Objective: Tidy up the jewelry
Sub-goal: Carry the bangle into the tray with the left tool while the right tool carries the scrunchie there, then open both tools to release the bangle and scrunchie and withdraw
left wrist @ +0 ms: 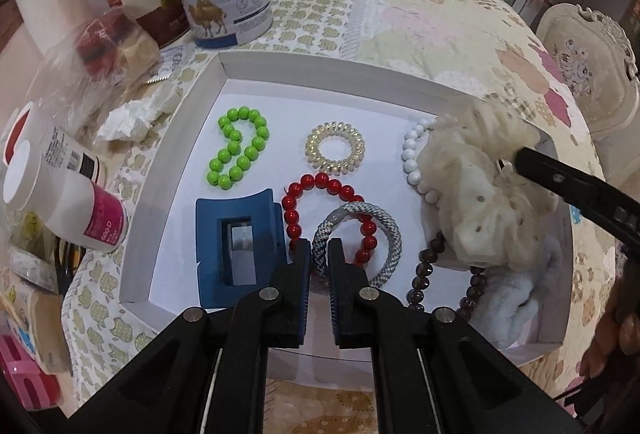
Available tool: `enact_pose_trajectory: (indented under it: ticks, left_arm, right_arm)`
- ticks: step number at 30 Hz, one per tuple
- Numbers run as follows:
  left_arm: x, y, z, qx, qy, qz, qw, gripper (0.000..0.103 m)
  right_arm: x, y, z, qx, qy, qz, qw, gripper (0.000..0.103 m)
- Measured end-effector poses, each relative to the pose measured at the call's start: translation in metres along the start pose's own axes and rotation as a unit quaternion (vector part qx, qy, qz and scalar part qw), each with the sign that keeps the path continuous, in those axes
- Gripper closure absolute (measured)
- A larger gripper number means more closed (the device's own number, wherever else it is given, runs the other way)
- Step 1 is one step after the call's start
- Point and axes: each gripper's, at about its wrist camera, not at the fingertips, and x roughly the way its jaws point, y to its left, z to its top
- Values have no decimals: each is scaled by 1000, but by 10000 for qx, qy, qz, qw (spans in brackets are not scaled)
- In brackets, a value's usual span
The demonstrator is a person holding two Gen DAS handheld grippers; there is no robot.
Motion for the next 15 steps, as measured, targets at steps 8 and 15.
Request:
enact_pose_trajectory:
  ticks: [8,15]
  left_arm:
    - [-9,0,-4,-64,-41,-37,10000,70]
    - [-29,-2,-10,-82,-255,50,9996,70]
  right_arm:
    - [-29,-5,-10,86,-215,19,9997,54]
    - [-56,7,-29,-15,-474,10,9989,52]
